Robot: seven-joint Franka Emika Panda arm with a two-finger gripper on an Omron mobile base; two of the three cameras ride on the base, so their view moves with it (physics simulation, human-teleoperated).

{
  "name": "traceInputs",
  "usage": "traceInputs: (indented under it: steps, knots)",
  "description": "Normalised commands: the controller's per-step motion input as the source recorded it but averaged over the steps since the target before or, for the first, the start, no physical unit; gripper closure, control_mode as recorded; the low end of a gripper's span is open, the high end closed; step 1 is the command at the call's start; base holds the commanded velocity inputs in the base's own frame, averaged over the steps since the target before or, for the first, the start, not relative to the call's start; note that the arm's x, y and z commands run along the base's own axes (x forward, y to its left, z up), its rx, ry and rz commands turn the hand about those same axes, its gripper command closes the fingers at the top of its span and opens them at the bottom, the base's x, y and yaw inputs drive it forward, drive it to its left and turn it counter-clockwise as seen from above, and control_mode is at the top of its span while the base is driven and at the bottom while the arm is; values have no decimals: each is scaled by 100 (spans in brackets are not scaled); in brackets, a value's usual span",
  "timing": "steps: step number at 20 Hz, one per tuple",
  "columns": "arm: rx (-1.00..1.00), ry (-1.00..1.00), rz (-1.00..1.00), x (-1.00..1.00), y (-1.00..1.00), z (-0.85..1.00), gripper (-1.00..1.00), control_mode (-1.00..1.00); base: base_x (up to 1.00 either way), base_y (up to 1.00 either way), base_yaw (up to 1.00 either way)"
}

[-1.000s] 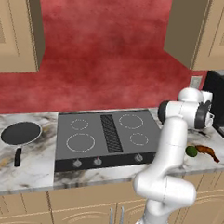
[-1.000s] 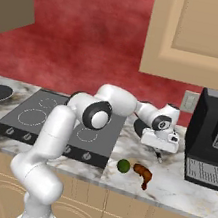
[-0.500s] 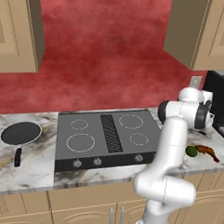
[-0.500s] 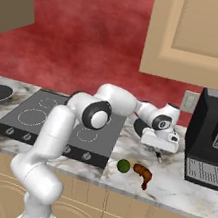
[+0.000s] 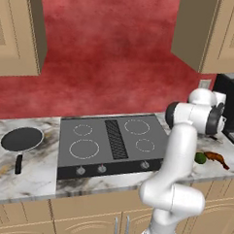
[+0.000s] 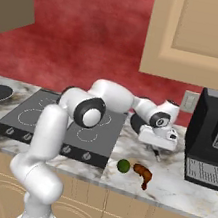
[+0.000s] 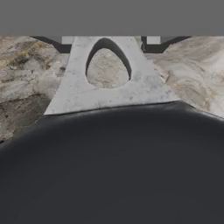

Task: Place both pans onto different burners. Then place the lime and the chicken drumstick on different pans.

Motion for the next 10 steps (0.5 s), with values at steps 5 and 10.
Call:
traceInputs:
  steps: [5, 10]
  knots:
    - [-3, 0, 16, -33, 43, 21, 100, -100, 0, 0, 0]
    - [-3, 0, 22, -22, 47, 15, 100, -100, 0, 0, 0]
